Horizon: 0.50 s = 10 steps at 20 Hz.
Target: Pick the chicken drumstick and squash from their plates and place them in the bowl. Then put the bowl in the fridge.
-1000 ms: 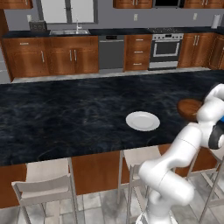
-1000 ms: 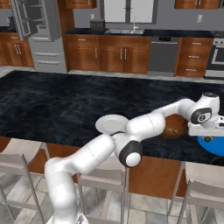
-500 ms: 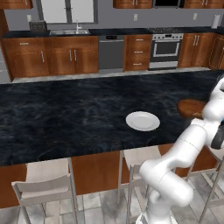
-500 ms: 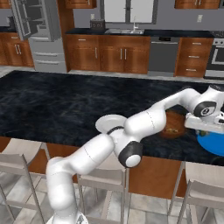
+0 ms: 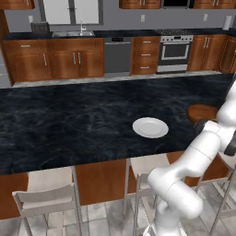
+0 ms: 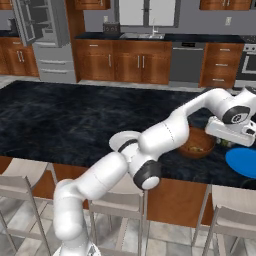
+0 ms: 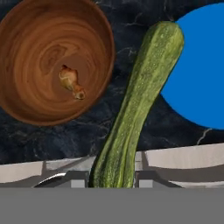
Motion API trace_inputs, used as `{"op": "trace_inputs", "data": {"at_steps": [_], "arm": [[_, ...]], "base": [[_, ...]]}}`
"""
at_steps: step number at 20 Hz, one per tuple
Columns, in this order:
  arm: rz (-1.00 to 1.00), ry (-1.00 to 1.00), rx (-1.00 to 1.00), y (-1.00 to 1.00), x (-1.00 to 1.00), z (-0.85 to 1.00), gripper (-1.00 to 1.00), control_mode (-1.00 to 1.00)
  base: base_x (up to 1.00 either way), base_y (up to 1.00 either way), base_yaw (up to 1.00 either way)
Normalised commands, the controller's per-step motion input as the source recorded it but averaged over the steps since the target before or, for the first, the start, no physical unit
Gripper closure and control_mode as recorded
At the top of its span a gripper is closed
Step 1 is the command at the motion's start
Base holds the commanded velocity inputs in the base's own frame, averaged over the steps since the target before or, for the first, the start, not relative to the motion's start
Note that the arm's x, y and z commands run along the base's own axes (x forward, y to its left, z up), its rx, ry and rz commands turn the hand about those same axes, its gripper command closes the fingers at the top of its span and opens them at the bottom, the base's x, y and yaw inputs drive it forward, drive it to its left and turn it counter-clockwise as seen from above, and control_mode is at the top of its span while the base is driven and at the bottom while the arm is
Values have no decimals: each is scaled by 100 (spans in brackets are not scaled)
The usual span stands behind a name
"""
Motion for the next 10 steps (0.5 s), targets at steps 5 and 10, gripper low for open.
{"op": "trace_inputs", "data": {"at_steps": [5, 10], "arm": [[-1, -8, 2, 60, -31, 10, 100, -100], [-3, -2, 0, 73, -16, 0, 100, -100]], "base": [[0, 0, 0], [0, 0, 0]]}}
